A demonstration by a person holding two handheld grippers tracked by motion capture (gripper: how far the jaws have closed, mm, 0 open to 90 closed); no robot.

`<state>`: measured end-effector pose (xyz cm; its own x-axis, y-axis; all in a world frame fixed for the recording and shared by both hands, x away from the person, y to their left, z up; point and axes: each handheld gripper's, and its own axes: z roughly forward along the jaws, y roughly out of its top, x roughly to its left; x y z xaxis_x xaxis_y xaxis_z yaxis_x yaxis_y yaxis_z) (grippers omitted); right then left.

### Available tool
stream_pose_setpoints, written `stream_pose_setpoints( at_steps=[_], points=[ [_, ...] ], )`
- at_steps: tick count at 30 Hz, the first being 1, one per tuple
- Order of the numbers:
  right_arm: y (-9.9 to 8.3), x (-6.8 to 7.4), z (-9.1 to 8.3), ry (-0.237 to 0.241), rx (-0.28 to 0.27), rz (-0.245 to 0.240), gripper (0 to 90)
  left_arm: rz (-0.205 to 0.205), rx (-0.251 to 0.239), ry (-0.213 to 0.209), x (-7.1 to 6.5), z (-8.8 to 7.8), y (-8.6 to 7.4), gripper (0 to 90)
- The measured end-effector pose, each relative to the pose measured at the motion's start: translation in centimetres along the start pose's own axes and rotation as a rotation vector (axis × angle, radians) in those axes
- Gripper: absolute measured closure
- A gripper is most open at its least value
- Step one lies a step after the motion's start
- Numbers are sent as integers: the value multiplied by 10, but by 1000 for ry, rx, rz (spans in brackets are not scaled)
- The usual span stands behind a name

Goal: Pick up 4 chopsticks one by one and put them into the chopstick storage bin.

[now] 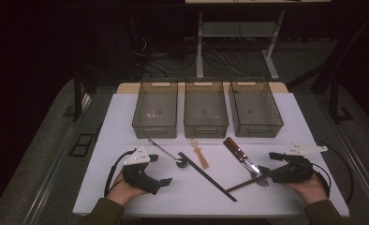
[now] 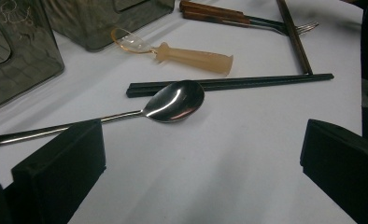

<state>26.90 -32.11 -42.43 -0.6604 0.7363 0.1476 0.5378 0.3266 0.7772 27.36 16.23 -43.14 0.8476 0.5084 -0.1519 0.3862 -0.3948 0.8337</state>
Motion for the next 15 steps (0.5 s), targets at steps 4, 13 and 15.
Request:
stream_pose_setpoints(
  at_steps=[4, 13, 15],
  points=[
    [-1, -4, 0, -17, 15, 10, 312, -6, -5, -3, 0, 0, 0, 0],
    [-5, -15, -4, -65, 62, 33, 478, -5, -3, -5, 0, 0, -1, 0],
    [-5, -18, -5, -80, 64, 30, 523, -9, -4, -6, 0, 0, -1, 0]
  ],
)
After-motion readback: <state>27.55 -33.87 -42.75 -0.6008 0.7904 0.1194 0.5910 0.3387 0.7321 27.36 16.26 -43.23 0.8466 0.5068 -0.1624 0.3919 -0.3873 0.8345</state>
